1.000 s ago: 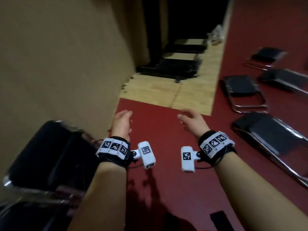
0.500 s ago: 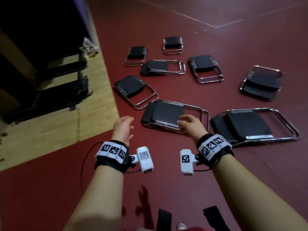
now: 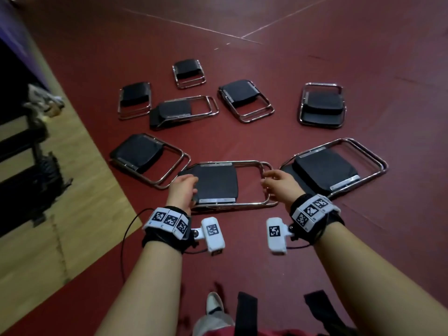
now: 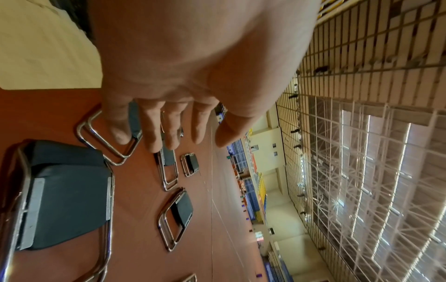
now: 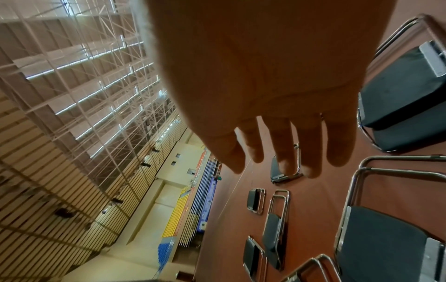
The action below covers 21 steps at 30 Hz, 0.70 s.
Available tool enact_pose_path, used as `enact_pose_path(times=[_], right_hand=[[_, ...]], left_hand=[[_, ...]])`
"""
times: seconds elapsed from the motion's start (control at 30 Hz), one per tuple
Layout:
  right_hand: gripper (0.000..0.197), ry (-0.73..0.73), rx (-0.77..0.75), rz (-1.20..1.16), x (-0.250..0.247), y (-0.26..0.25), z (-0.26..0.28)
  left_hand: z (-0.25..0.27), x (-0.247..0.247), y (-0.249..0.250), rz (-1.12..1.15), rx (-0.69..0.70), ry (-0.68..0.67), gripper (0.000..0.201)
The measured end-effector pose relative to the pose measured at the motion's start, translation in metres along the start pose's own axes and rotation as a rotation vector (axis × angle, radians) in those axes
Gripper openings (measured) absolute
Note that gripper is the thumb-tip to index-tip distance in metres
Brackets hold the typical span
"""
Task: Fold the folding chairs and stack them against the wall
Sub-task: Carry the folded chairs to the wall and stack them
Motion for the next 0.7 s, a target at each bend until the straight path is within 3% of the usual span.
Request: enact_pose_path(times=[0.1, 0.23, 0.5, 0.7], right_hand=[[0.023, 0.055, 0.042, -0.047, 0.002, -0.013, -0.026], [0.021, 0.192, 0.093, -0.142, -0.026, -0.014, -0.045], [0.015, 0.498, 0.260, -0.268, -0.164, 0.039, -0.049], [0.017, 0.578, 0.298, -0.319, -0.280, 0.061, -0.079]], left_hand=[[-0.049, 0.013, 0.026, -0.052, 0.015, -0.070, 0.024], [-0.103, 0.068, 0.045, -0.126, 0.014, -0.208, 0.023], [-0.128, 0.276, 0.022, -0.256, -0.062, -0.542, 0.016], [-0.131, 0.418, 0.018, -0.307, -0.073, -0.623, 0.027]])
Point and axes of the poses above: each hand's wrist, its own z-axis away from the middle knuckle, its own x-axis out of the palm, y = z × x, the point moved 5 cm from there along -z, towards the middle knuckle, and after that the axes turned 4 degrees about -y, right-handed, at the moved point
